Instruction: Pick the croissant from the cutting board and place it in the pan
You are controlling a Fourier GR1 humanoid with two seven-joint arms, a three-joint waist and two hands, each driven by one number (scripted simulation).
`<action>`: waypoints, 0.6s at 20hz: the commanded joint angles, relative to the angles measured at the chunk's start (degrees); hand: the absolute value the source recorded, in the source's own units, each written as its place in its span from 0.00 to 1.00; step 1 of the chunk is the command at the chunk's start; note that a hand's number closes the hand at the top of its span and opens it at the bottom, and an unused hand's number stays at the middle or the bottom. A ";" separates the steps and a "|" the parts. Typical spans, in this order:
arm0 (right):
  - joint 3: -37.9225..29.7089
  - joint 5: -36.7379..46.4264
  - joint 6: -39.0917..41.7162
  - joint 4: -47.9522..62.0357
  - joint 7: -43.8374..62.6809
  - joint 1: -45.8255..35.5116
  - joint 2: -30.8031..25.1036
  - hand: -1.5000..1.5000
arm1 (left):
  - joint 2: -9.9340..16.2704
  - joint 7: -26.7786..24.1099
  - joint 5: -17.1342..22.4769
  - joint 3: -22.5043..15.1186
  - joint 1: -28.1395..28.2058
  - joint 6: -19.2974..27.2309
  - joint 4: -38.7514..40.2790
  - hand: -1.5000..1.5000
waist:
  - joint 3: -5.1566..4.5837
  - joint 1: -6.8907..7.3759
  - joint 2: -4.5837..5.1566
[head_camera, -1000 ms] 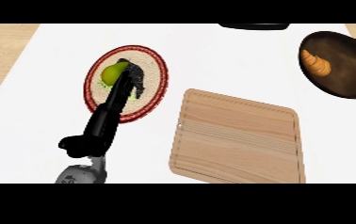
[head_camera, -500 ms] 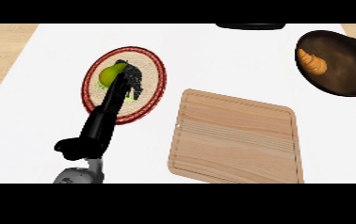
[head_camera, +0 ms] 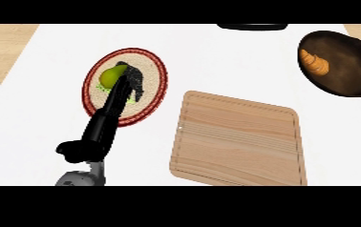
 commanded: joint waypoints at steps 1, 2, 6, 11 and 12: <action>0.16 -0.54 9.92 0.11 -8.85 2.70 -1.72 0.00 | -0.10 -0.20 0.01 -0.10 0.56 0.02 -0.44 0.50 | 0.03 -0.23 -0.13; 1.13 0.29 7.46 -0.30 -8.83 2.97 -0.53 0.00 | -0.11 -1.24 0.27 0.16 1.09 -0.20 0.19 0.50 | -0.06 0.03 -0.12; 1.63 0.18 5.37 -0.32 -8.83 3.55 -0.19 0.00 | -1.66 0.59 -1.65 -1.91 0.35 1.52 -0.94 0.50 | 0.07 0.31 -0.08; 2.65 0.27 4.69 -0.80 -10.25 4.53 -0.76 0.00 | 0.86 1.49 0.23 0.30 0.24 -0.67 -1.45 0.50 | 0.00 0.35 -0.19; 2.75 0.20 5.43 -1.05 -9.11 3.20 -2.24 0.00 | 0.65 -0.60 0.12 0.40 -0.07 -0.91 0.32 0.50 | -0.01 0.43 0.04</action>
